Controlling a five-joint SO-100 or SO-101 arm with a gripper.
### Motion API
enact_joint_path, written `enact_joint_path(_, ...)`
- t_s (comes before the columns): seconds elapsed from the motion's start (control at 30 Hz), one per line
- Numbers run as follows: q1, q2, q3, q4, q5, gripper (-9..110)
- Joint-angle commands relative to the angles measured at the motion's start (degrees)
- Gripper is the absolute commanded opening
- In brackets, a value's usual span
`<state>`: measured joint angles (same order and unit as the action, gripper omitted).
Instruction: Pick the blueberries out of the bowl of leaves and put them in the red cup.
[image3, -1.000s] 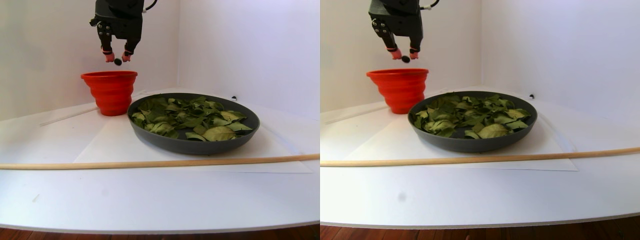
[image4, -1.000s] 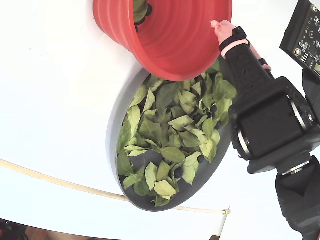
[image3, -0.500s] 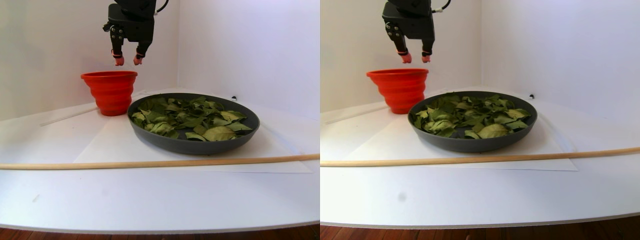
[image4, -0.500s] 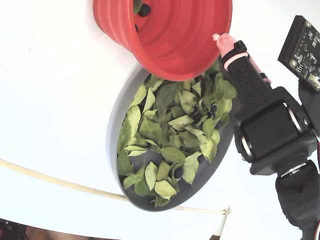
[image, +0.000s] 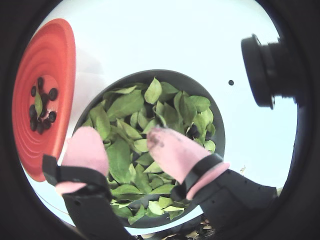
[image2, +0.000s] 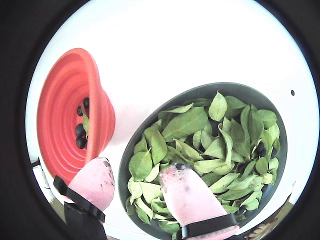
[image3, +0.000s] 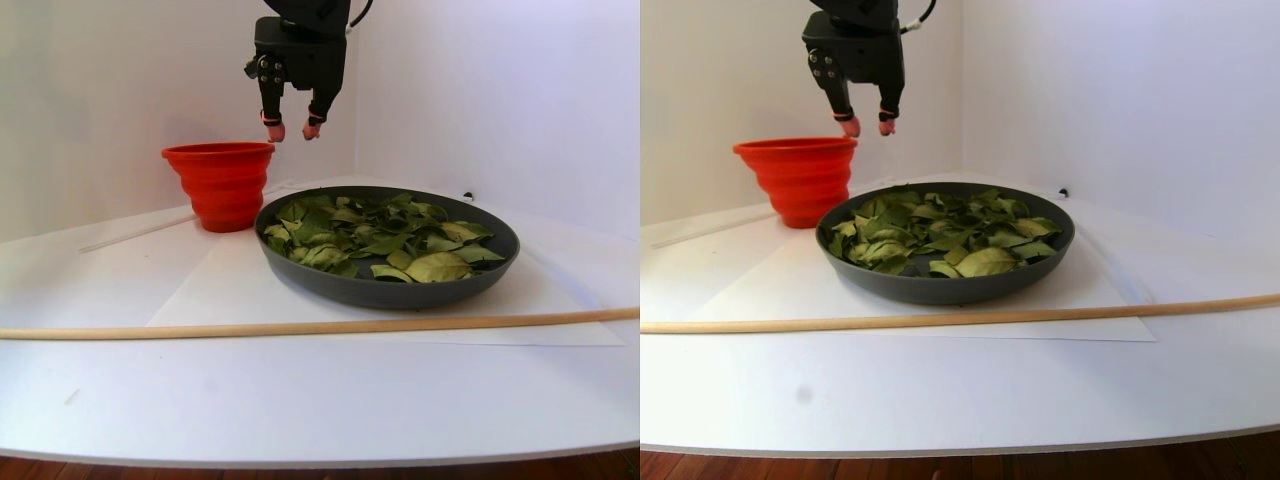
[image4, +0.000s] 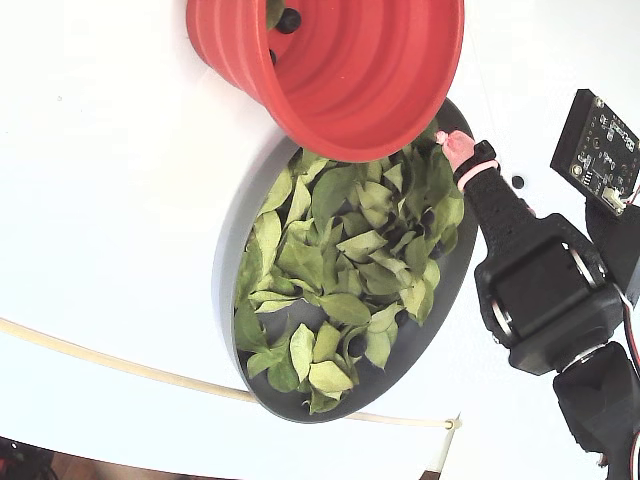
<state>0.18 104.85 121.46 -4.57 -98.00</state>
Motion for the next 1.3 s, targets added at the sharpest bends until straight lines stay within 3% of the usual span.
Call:
enact_joint_path(0.0,1.3,7.8,-1.2,1.1,0.6,17)
enact_joint_path(1.27,16.1,-2.2,-5.7,4.4,-0.9,16)
